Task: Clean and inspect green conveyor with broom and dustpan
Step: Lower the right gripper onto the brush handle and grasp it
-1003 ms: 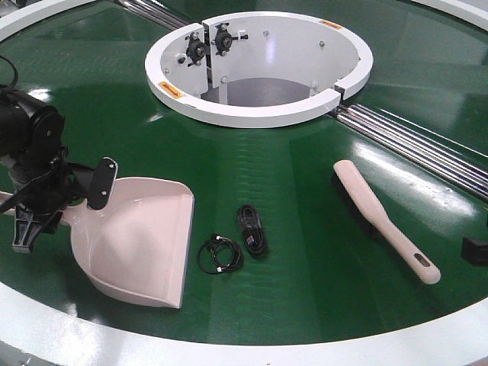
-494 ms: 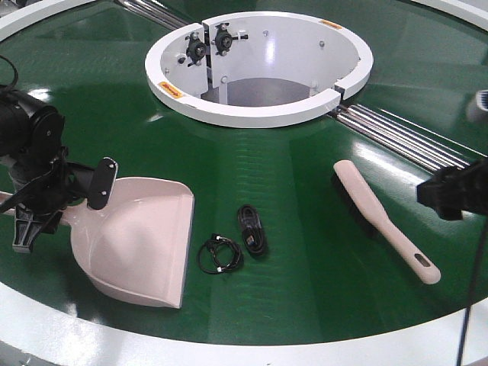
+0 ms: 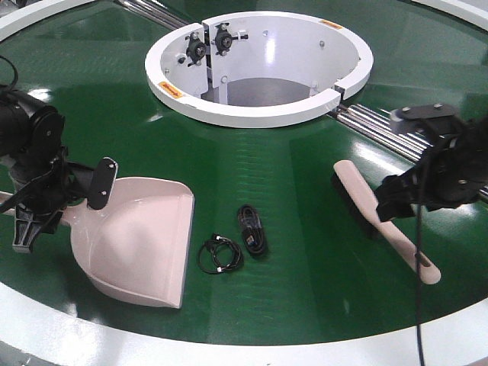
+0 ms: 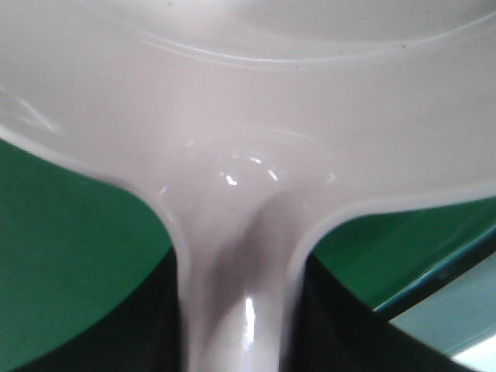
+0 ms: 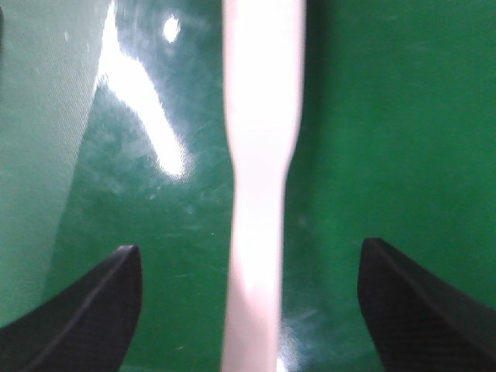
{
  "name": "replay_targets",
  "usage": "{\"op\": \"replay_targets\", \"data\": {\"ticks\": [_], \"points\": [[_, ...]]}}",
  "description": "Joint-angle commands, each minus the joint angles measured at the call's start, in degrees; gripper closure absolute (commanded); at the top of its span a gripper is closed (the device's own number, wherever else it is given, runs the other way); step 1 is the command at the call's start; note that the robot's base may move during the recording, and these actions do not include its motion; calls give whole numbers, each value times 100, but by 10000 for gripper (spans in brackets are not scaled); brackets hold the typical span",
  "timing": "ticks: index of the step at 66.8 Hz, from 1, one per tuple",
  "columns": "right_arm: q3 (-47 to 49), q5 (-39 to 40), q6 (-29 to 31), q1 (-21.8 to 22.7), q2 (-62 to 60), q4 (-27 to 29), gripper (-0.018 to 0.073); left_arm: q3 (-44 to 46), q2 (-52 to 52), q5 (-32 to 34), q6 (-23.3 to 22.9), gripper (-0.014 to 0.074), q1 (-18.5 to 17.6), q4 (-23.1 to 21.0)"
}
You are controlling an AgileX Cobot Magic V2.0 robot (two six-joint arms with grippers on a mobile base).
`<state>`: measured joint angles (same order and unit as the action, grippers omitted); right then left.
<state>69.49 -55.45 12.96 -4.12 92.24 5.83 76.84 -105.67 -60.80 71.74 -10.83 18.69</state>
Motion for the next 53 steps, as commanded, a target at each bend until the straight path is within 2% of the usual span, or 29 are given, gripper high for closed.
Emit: {"op": "replay_targets", "data": {"ticks": [1, 14, 42, 53], "points": [[383, -104, -306, -77, 141, -245, 15, 159, 266, 117, -118, 603, -26, 97], [560, -477, -368, -64, 681, -421, 15, 159, 266, 117, -118, 603, -26, 97], [580, -354, -400, -64, 1411, -444, 15, 159, 266, 117, -118, 603, -26, 97], [580, -278, -711, -64, 1549, -721, 55, 159, 266, 117, -118, 603, -26, 97]]}}
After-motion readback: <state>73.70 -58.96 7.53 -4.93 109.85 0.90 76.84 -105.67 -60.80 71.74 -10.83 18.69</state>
